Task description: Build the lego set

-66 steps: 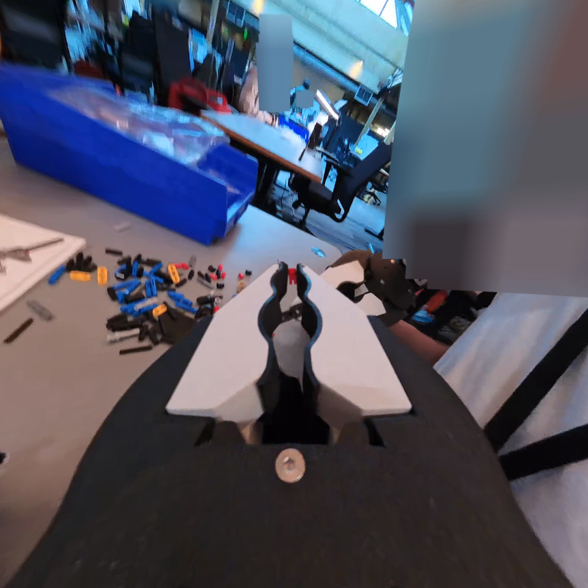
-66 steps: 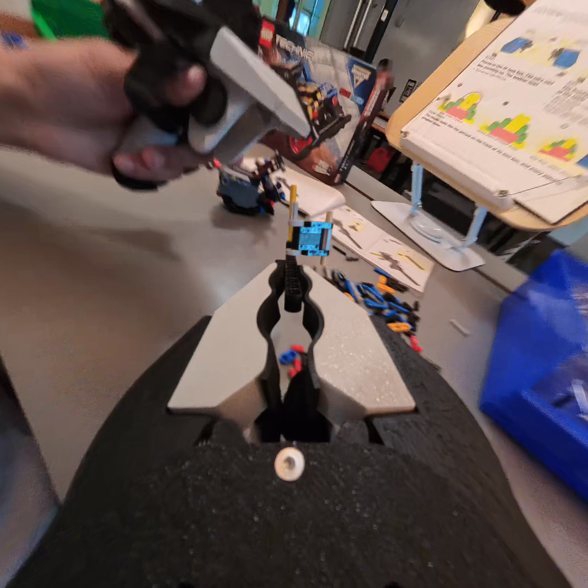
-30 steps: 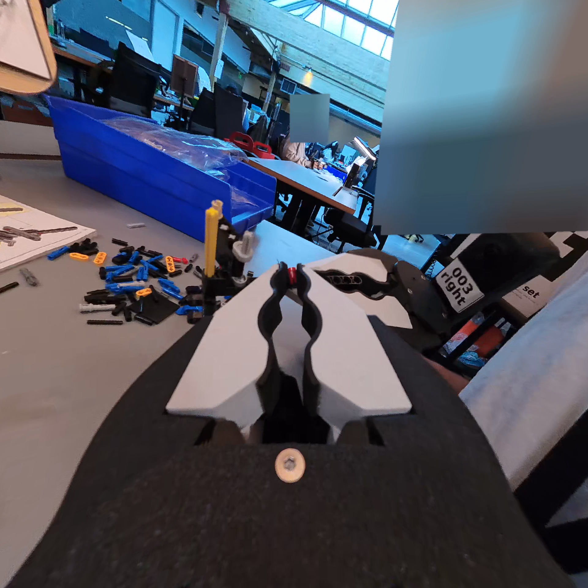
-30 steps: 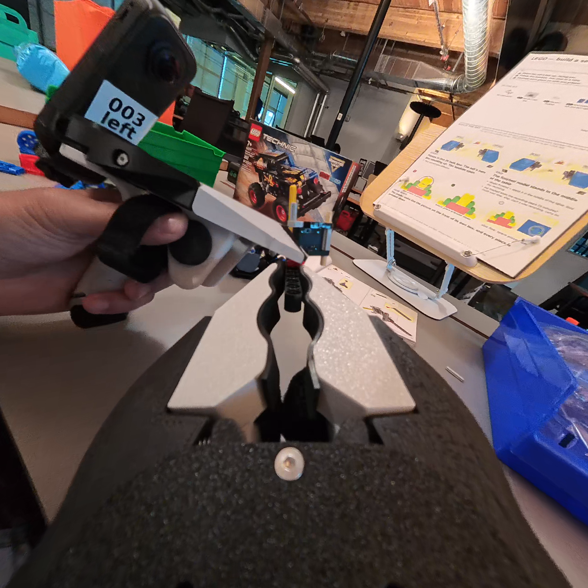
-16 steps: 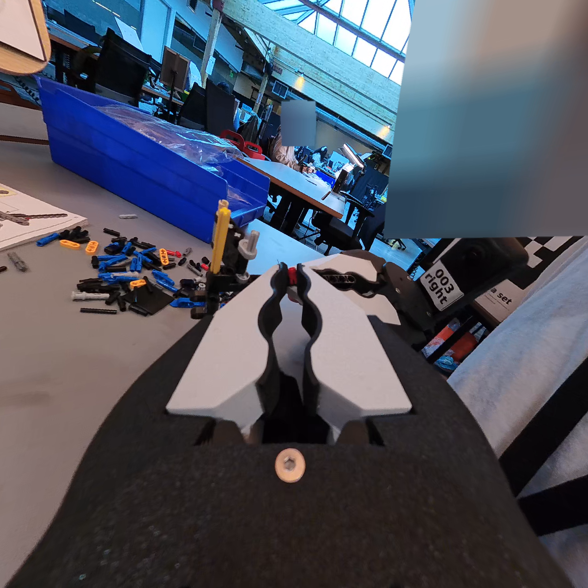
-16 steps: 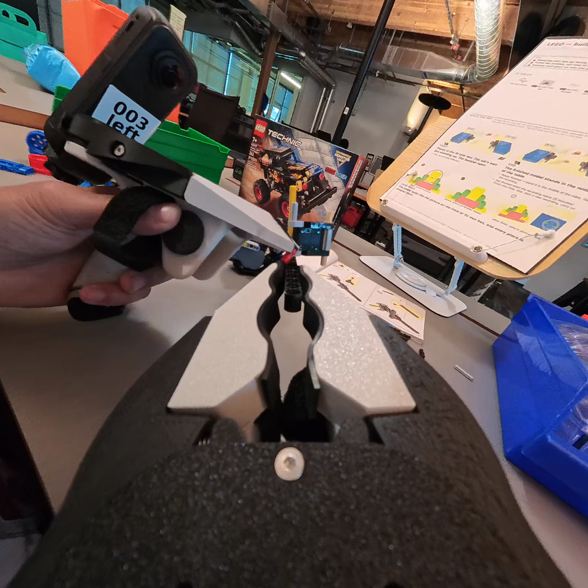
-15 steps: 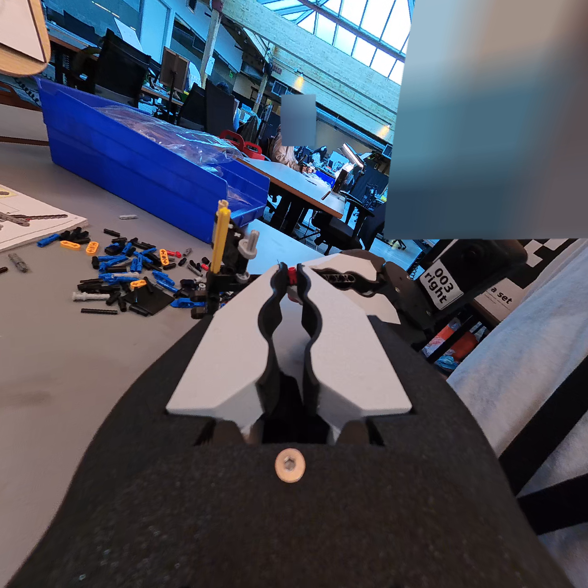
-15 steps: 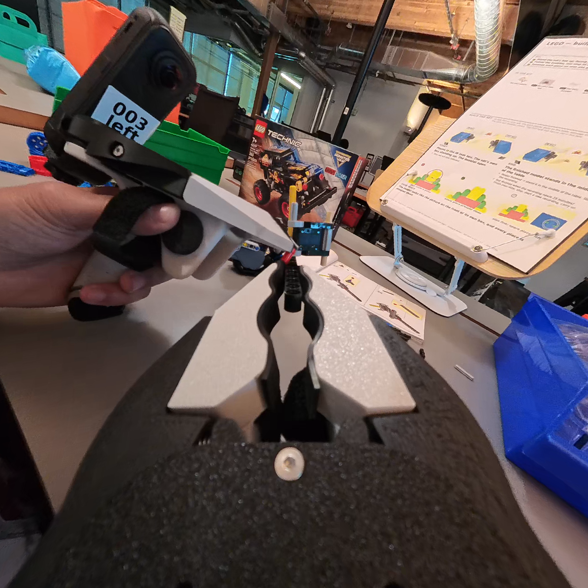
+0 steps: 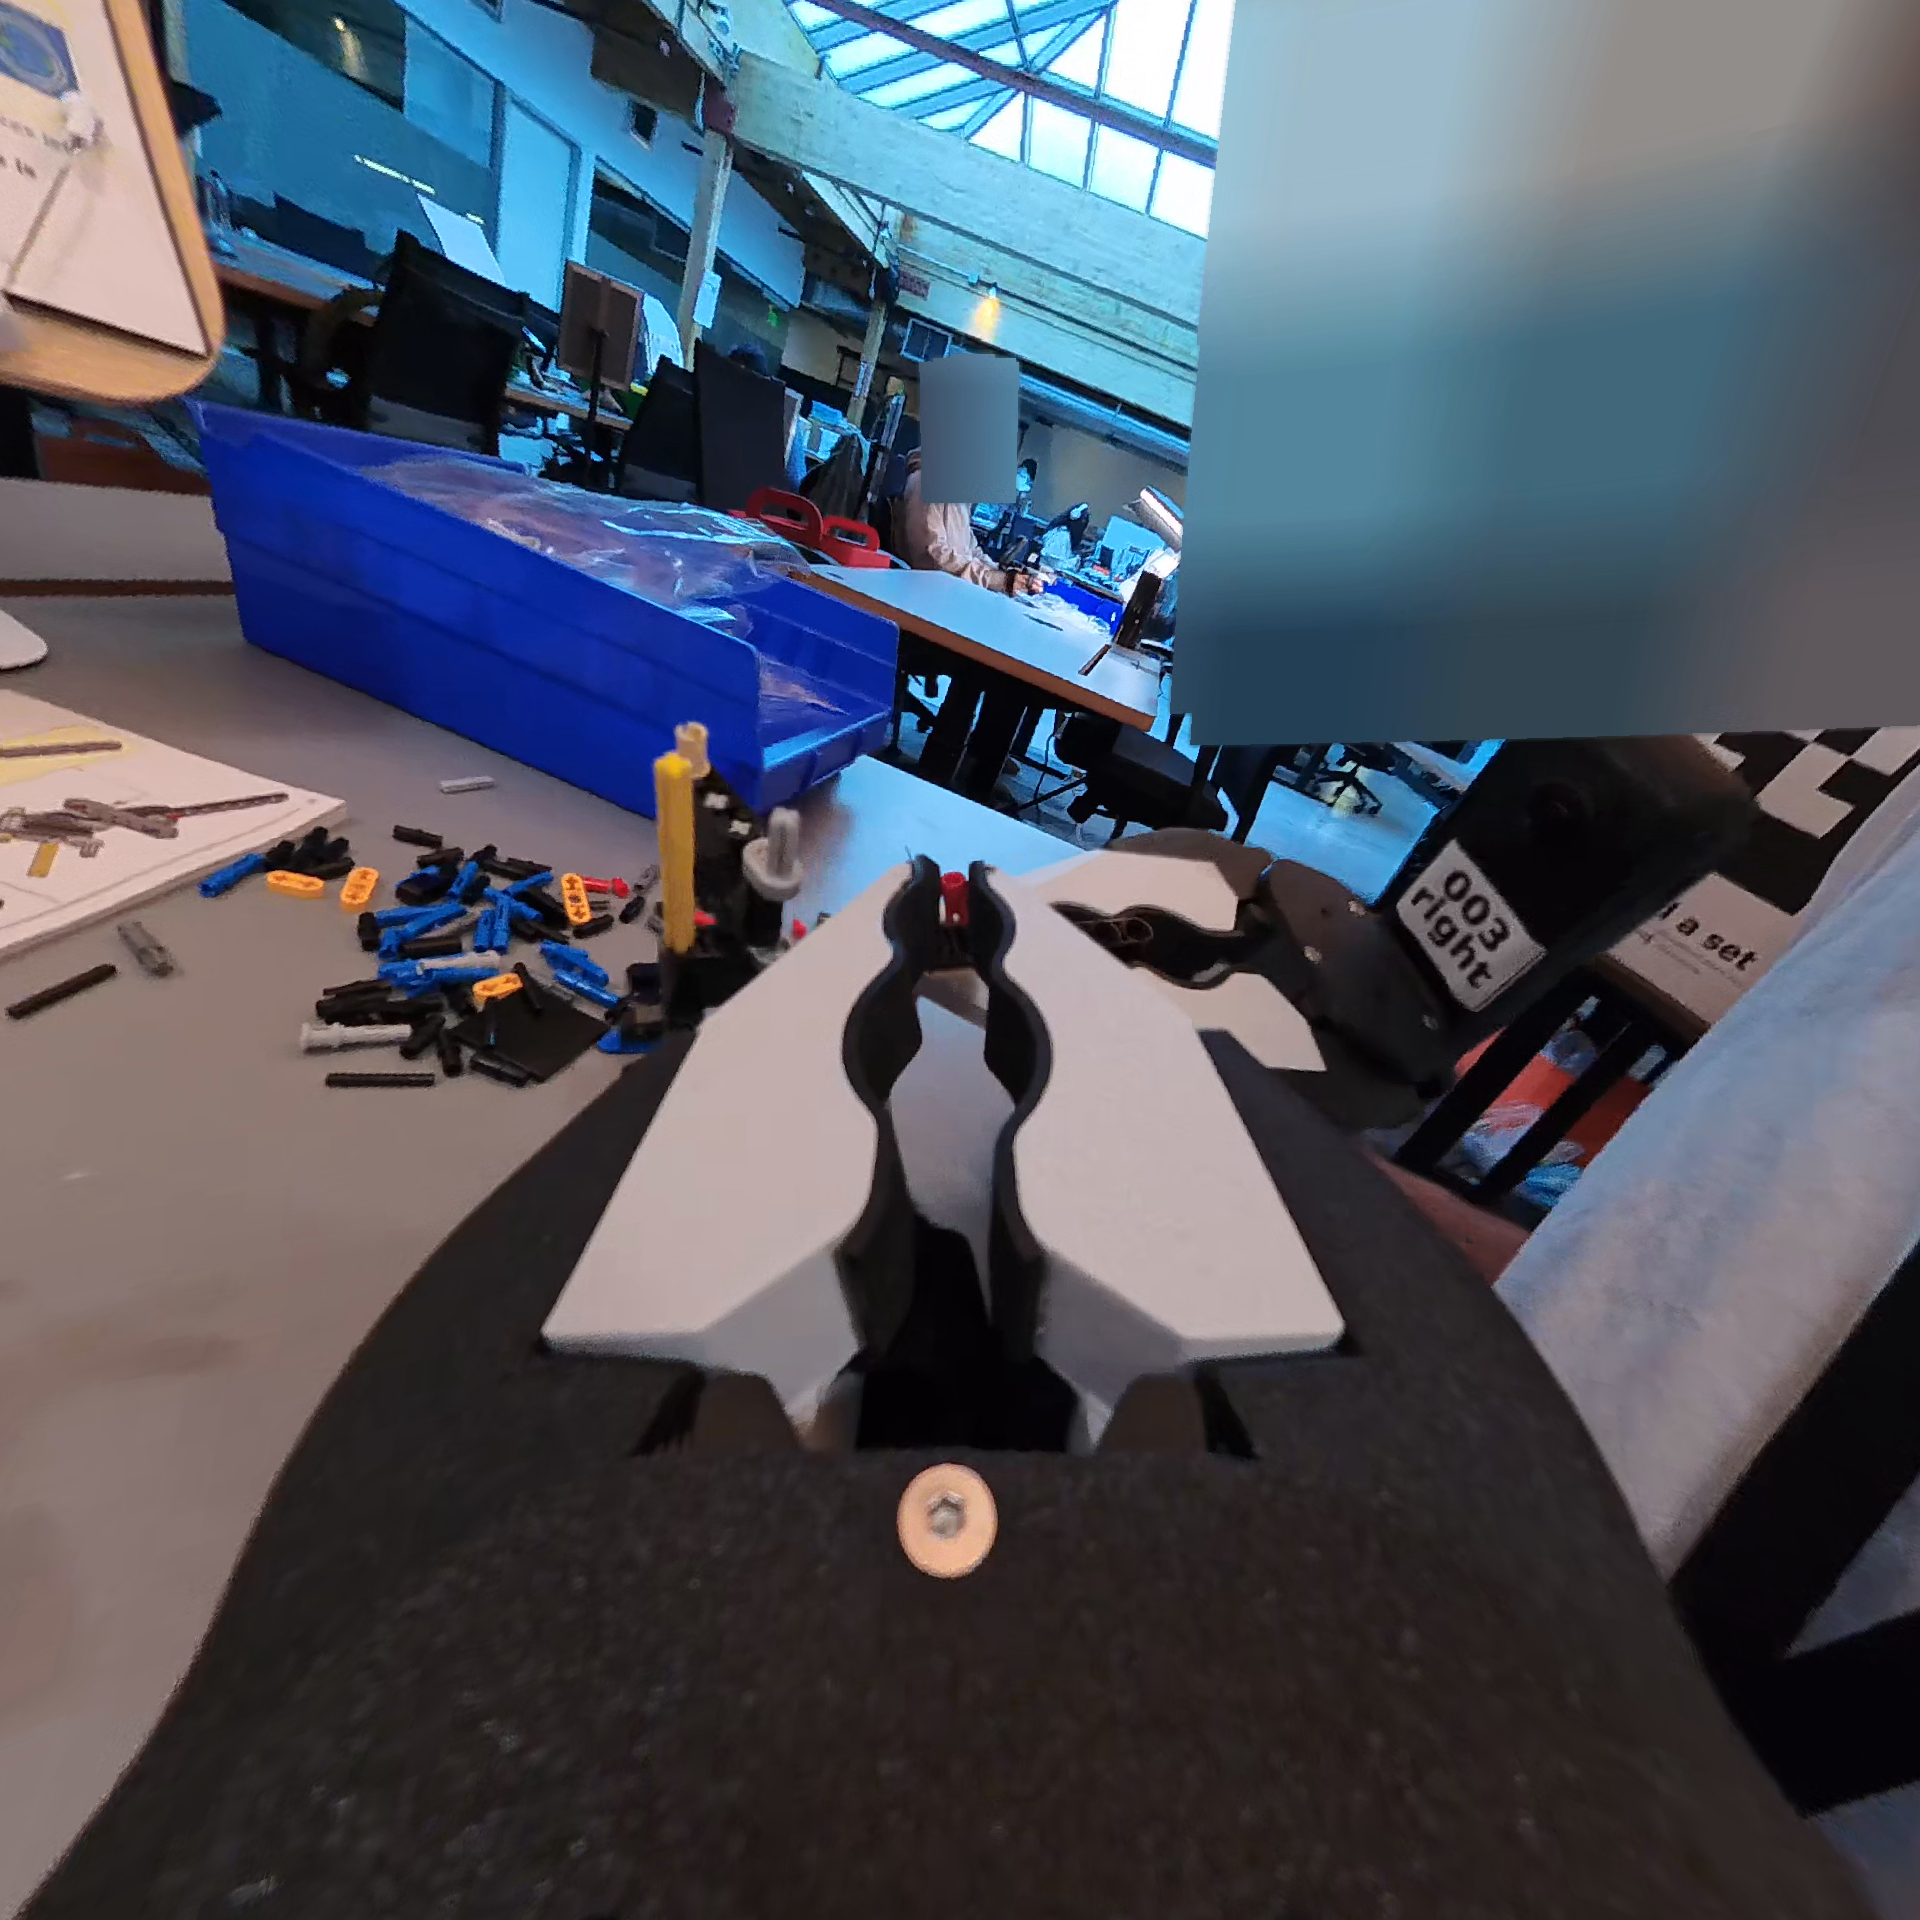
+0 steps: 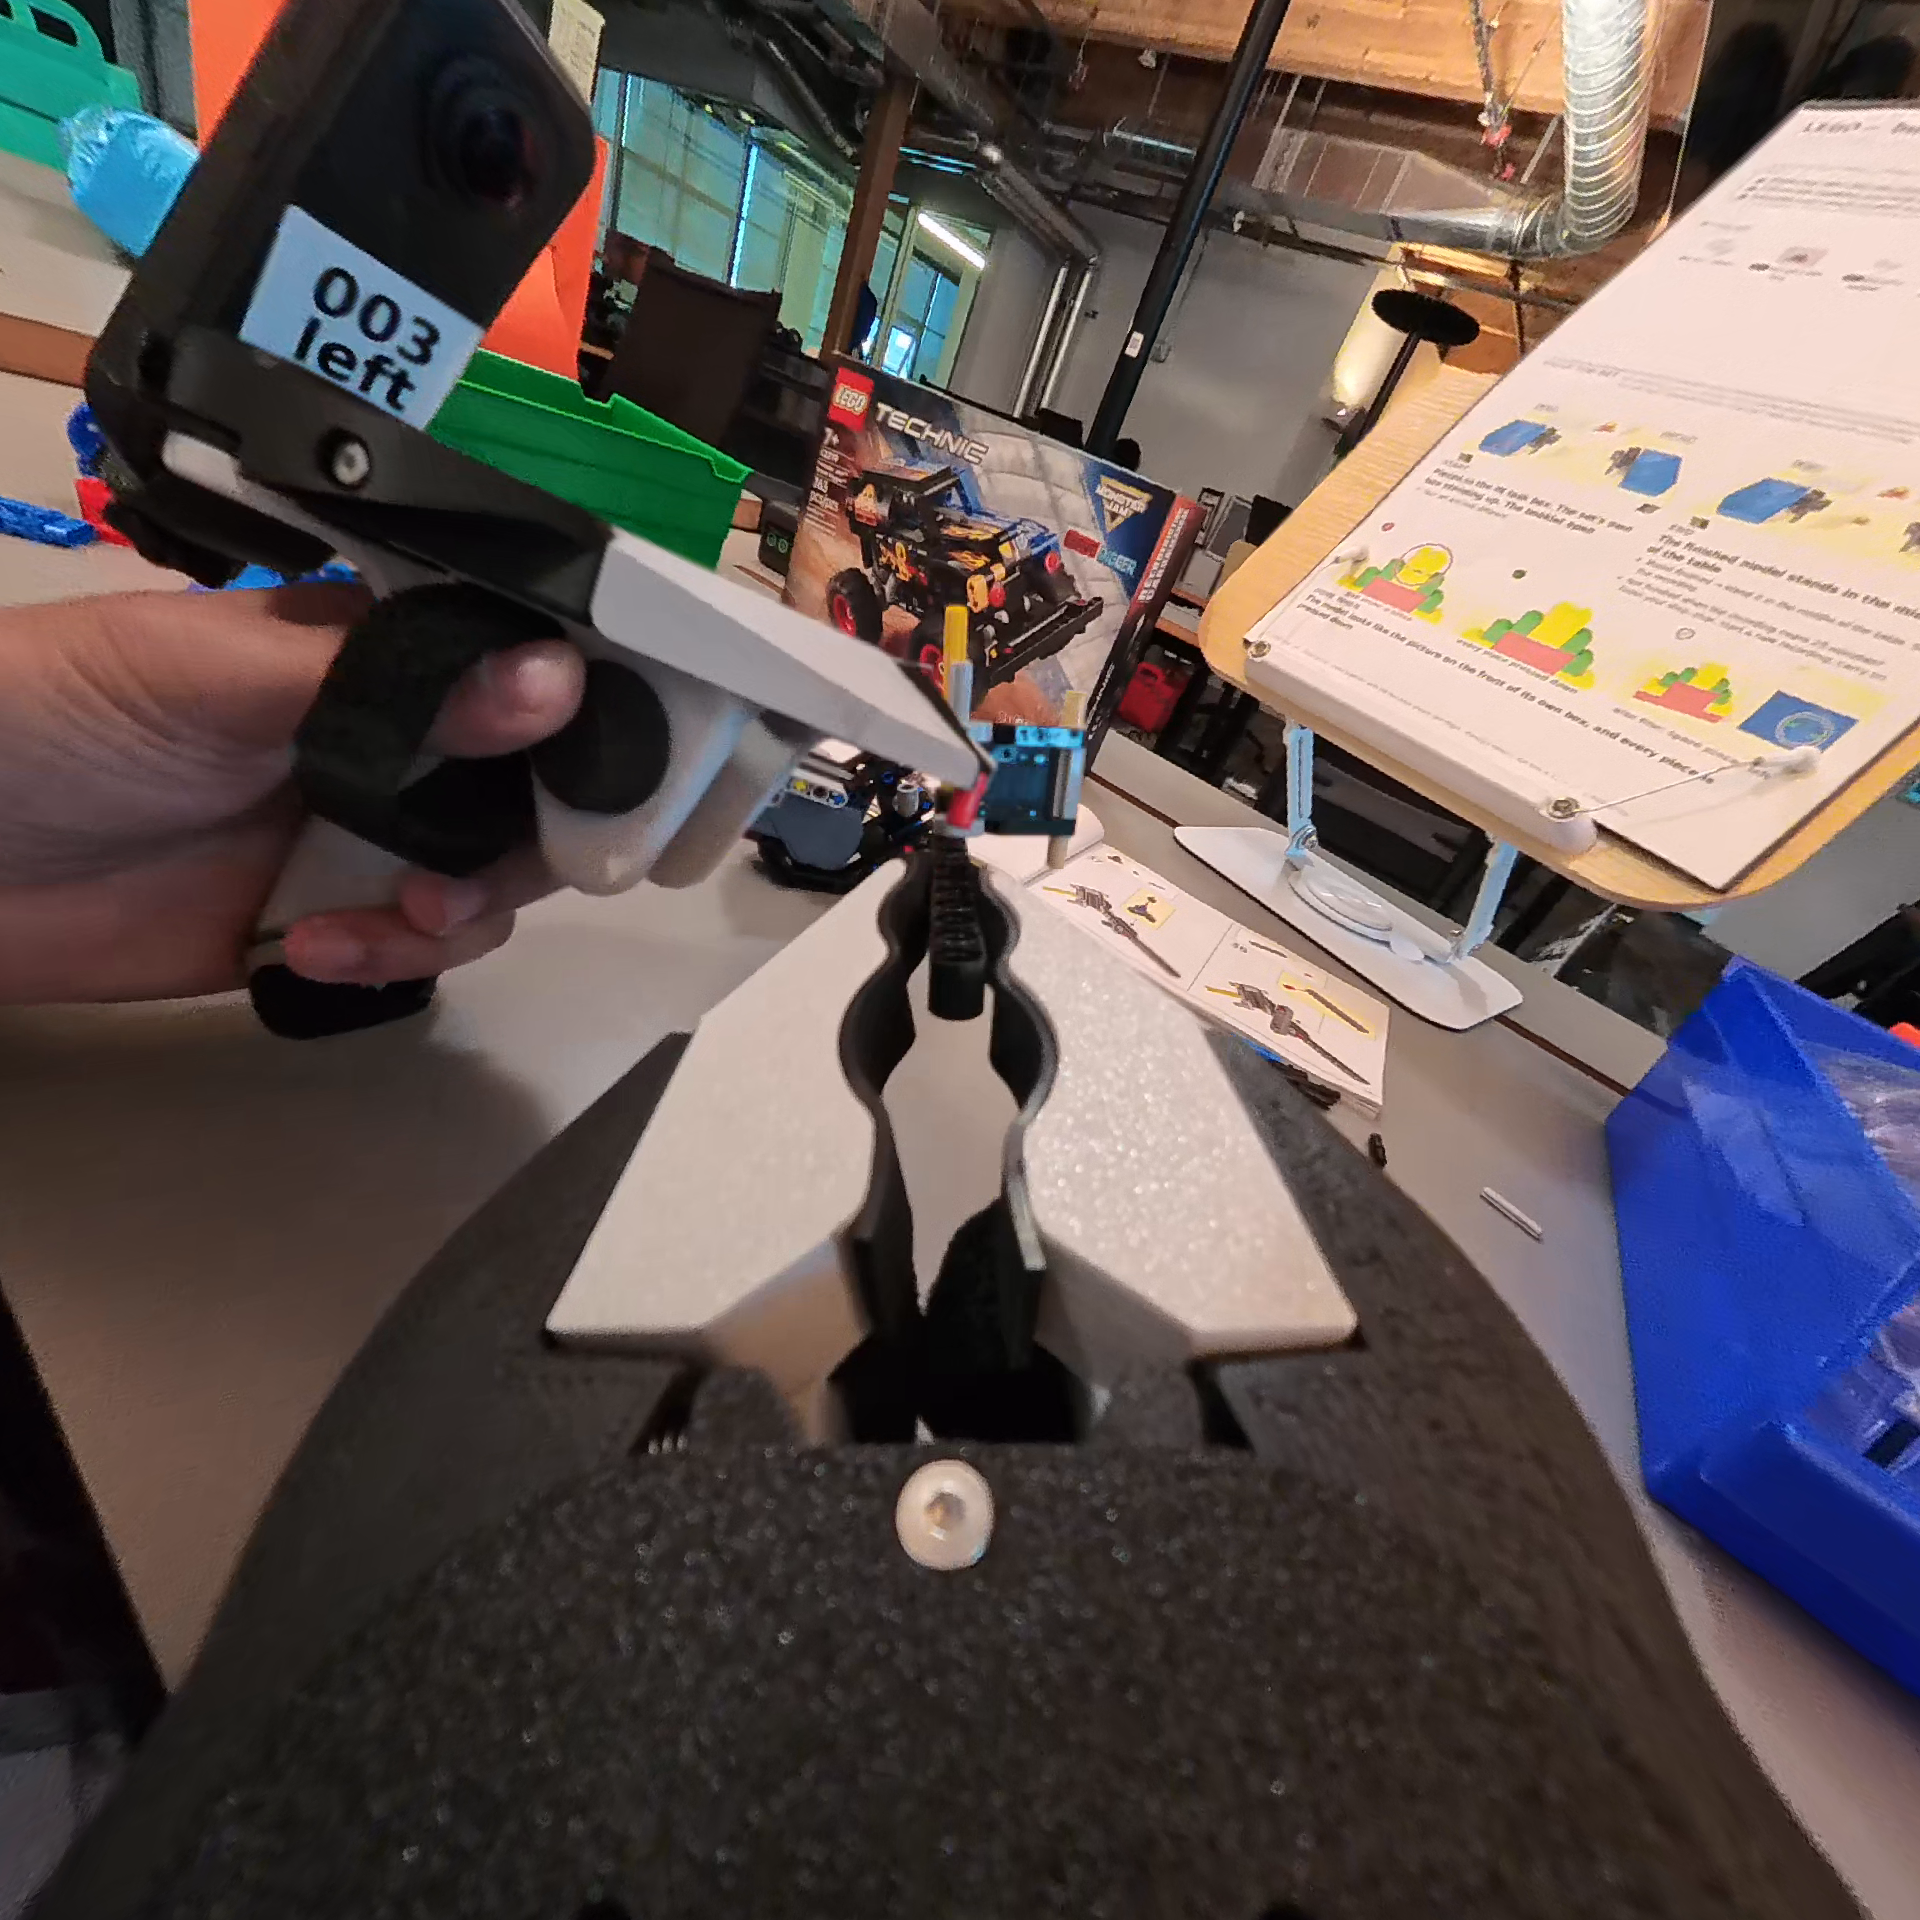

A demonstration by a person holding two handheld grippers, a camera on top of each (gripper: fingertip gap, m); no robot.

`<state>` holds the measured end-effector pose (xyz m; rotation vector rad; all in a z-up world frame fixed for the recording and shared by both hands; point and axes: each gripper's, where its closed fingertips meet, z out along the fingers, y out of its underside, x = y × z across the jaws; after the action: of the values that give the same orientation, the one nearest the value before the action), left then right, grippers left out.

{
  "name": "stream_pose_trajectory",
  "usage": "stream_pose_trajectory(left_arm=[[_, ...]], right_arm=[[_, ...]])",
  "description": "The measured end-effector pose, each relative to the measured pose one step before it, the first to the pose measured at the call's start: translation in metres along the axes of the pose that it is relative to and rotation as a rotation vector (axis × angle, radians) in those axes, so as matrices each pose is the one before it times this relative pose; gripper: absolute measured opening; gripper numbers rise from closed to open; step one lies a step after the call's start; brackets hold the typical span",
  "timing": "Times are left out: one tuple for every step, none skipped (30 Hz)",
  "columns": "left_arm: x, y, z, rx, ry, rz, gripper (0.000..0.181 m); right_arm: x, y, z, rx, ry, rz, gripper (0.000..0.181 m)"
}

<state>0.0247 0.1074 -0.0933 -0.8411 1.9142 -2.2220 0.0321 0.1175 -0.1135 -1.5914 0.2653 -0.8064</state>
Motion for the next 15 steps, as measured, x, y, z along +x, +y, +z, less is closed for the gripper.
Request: stream_pose_trajectory(left_arm=[[-0.00025, 0.00195, 0.0015, -0.0037, -0.0077, 0.0235, 0.003], [-0.00184, 0.00271, 0.0009, -0.0069, -0.0176, 0.0178, 0.003], [-0.00134, 0.00266, 0.00069, -0.0045, -0.0127, 0.0169, 0.003], [-0.00022, 0.00086, 0.00023, 0.0048, -0.0042, 0.008, 0.003], [-0.00081, 0.00088, 0.00005, -0.0021, -0.0048, -0.0003, 0.003], [-0.00076, 0.00056, 0.00001, -0.006, -0.0042, -0.0015, 0.003], [-0.00029, 0.00018, -0.00015, -0.0083, -0.0027, 0.0013, 0.003], [-0.00002, -0.00004, -0.0003, -0.0064, -0.0034, 0.0089, 0.003], [0.0, 0.00035, -0.00019, -0.0073, -0.0057, 0.0127, 0.003], [0.0, 0.00065, -0.00032, -0.0085, -0.0053, 0.0108, 0.003], [0.00041, -0.00004, -0.00072, -0.0052, -0.0027, 0.009, 0.003], [0.00013, 0.00025, -0.00067, -0.0073, -0.0028, 0.0076, 0.003], [-0.0002, 0.0006, -0.00063, -0.009, -0.0047, 0.0096, 0.003], [-0.00019, 0.00044, -0.00025, -0.0069, -0.0032, 0.0087, 0.003], [-0.00024, 0.00058, 0.0001, -0.0077, -0.0007, 0.0043, 0.003]], right_arm=[[-0.00014, -0.00001, -0.00013, 0.0001, 0.0022, -0.0057, 0.007], [0.00101, -0.00028, -0.00043, 0.0013, 0.0054, 0.0014, 0.007], [0.00112, -0.00088, -0.00057, 0.0069, 0.0017, 0.0082, 0.007], [0.00018, 0.00099, 0.00002, -0.0044, -0.0051, 0.0105, 0.007], [-0.00002, 0.00096, 0.00022, -0.0045, -0.0042, 0.005, 0.007], [-0.00001, 0.00049, 0.00027, -0.0041, 0.0022, -0.0037, 0.007], [-0.00025, 0.0002, 0.00028, -0.002, 0.0039, -0.0092, 0.007], [-0.00032, -0.00028, -0.00002, 0.0006, 0.001, -0.0055, 0.007], [-0.00021, 0.00031, 0.00011, -0.0013, -0.0019, 0.0, 0.007], [0.00006, 0.00048, -0.00004, -0.0029, -0.0017, 0.0029, 0.007], [0.0, -0.00049, -0.00018, 0.0029, -0.0013, 0.0028, 0.007], [-0.00048, 0.00002, 0.00008, 0.0012, -0.0032, -0.0004, 0.007], [-0.00037, 0.00057, 0.00026, -0.0034, -0.0025, -0.0004, 0.007], [-0.00075, 0.00037, 0.00038, -0.0024, -0.0028, -0.0019, 0.007], [-0.00036, 0.00066, 0.0003, -0.0046, -0.0005, -0.0034, 0.007]])
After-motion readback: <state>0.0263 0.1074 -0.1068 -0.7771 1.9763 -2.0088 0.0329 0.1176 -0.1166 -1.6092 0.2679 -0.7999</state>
